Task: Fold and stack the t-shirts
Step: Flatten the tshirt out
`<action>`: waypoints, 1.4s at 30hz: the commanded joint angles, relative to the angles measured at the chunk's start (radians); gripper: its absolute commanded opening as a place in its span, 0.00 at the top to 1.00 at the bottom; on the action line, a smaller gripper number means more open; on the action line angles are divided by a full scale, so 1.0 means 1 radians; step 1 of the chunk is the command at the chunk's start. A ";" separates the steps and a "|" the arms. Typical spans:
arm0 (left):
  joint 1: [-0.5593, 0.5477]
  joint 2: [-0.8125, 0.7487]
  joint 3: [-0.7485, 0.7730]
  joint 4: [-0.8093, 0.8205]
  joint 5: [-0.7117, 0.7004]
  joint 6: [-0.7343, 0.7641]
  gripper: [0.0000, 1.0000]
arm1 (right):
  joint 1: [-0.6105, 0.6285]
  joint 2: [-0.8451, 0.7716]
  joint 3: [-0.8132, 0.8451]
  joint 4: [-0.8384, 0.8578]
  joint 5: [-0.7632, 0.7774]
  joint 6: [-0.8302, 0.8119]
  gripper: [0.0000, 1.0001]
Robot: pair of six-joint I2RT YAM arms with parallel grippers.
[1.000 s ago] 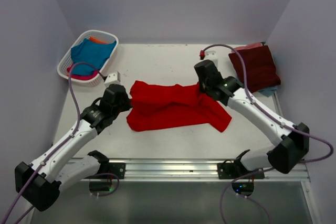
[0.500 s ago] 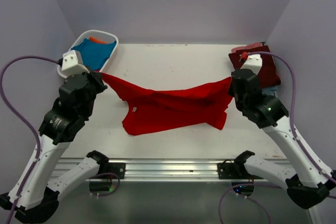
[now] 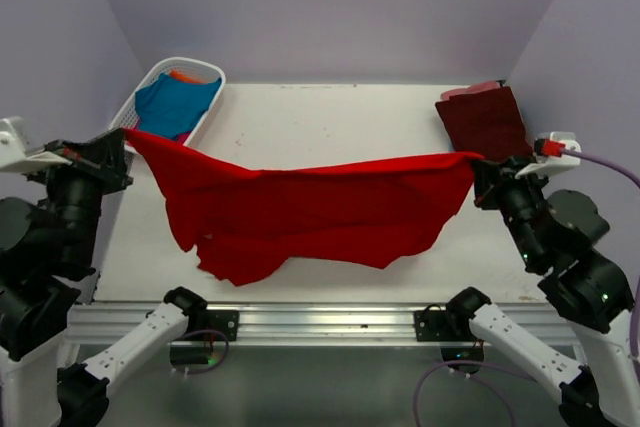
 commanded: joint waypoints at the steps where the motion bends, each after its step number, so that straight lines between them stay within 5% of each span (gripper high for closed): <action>1: 0.007 -0.048 0.112 -0.006 0.049 0.081 1.00 | -0.001 -0.089 0.043 0.087 -0.167 -0.088 1.00; 6: 0.016 -0.096 0.207 0.006 0.161 0.118 1.00 | -0.009 -0.234 0.020 0.173 -0.313 -0.144 1.00; 11: 0.029 -0.104 0.217 0.041 0.225 0.133 1.00 | -0.019 -0.182 0.057 0.137 -0.296 -0.149 1.00; 17: 0.035 0.001 0.107 0.108 0.058 0.173 1.00 | -0.019 0.031 0.063 0.094 -0.038 -0.106 1.00; 20: 0.035 0.024 -0.083 0.262 -0.017 0.176 1.00 | -0.019 0.122 0.059 0.083 0.059 -0.066 1.00; 25: 0.035 0.218 -0.286 0.435 0.004 0.168 1.00 | -0.021 0.335 0.008 0.196 0.195 -0.039 1.00; 34: 0.220 0.705 -0.173 0.626 0.222 0.156 1.00 | -0.173 0.790 0.109 0.339 0.120 -0.031 1.00; 37: 0.234 0.725 -0.096 0.586 0.264 0.150 1.00 | -0.171 0.756 0.129 0.363 0.071 -0.046 1.00; 42: 0.233 0.448 -0.130 0.594 0.437 0.145 1.00 | -0.168 0.360 -0.047 0.514 -0.185 -0.080 1.00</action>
